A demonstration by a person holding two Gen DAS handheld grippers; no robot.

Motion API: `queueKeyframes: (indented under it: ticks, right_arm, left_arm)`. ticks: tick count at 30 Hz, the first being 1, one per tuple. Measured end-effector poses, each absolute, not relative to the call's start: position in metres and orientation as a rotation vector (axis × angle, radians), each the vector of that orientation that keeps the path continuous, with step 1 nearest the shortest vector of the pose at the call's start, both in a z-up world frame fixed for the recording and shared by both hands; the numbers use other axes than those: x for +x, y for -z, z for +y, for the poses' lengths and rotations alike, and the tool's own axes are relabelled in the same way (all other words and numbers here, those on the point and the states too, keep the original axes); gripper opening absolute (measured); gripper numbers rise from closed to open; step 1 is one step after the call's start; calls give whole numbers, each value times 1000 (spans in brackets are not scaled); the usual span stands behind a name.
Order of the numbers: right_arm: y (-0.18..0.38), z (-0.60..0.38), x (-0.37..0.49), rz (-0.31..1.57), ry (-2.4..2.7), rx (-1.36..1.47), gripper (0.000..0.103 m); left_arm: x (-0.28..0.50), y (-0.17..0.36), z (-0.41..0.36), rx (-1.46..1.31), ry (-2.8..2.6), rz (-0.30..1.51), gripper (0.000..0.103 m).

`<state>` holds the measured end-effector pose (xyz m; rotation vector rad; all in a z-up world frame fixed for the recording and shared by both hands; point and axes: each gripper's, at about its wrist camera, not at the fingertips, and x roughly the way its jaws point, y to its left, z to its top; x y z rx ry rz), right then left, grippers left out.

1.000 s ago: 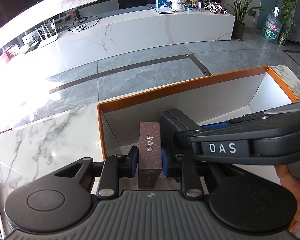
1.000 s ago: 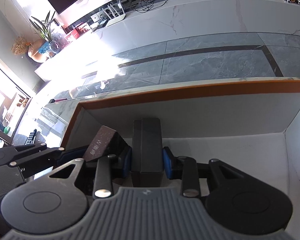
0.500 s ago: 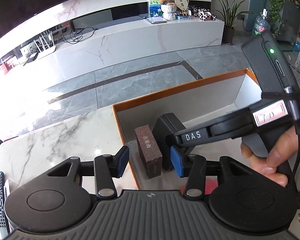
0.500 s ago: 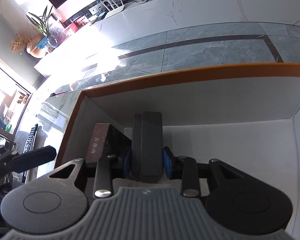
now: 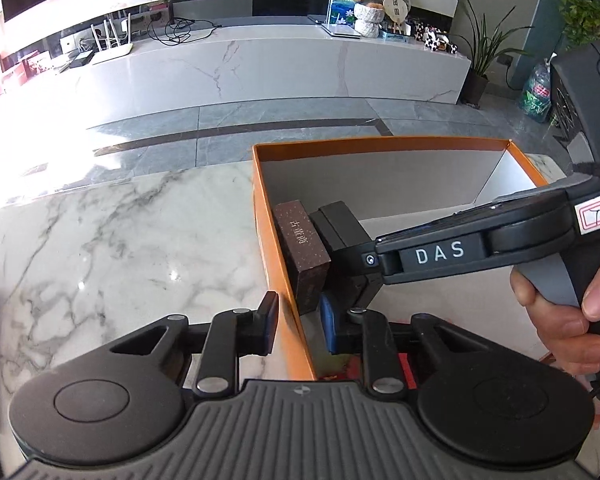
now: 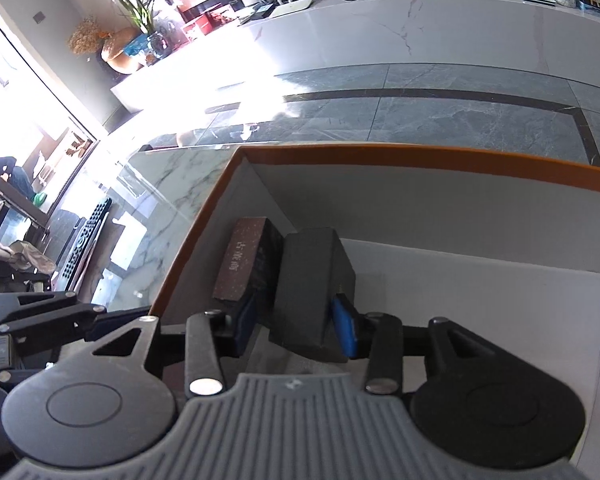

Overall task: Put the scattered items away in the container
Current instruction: 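Lower the grey box with the right tool while the left tool lowers the maroon box, then open both tools to release the two boxes inside the orange box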

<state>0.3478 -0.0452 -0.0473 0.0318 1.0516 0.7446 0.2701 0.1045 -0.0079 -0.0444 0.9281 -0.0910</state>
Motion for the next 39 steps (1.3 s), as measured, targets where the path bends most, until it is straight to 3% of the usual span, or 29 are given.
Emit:
queueKeyframes:
  ticks: [3, 8, 15, 20, 28, 33, 39]
  right_arm:
    - [46, -43, 338, 1047, -781, -41, 59]
    - [56, -28, 329, 1027, -784, -242, 58]
    - [66, -4, 334, 1050, -784, -345, 40]
    - [64, 9, 342, 1024, -771, -389, 36]
    - [69, 16, 350, 1028, -718, -361, 38]
    - [71, 20, 342, 1040, -742, -419, 50]
    - [74, 20, 349, 1049, -754, -387, 51]
  left_arm:
    - [261, 8, 110, -87, 91, 922, 26]
    - [255, 14, 115, -146, 86, 918, 21]
    - [255, 15, 115, -184, 89, 909, 17]
    - [253, 15, 115, -191, 91, 902, 17]
    - [252, 16, 117, -207, 96, 895, 17]
    - [252, 15, 117, -214, 93, 895, 17]
    - [253, 15, 116, -216, 86, 898, 17]
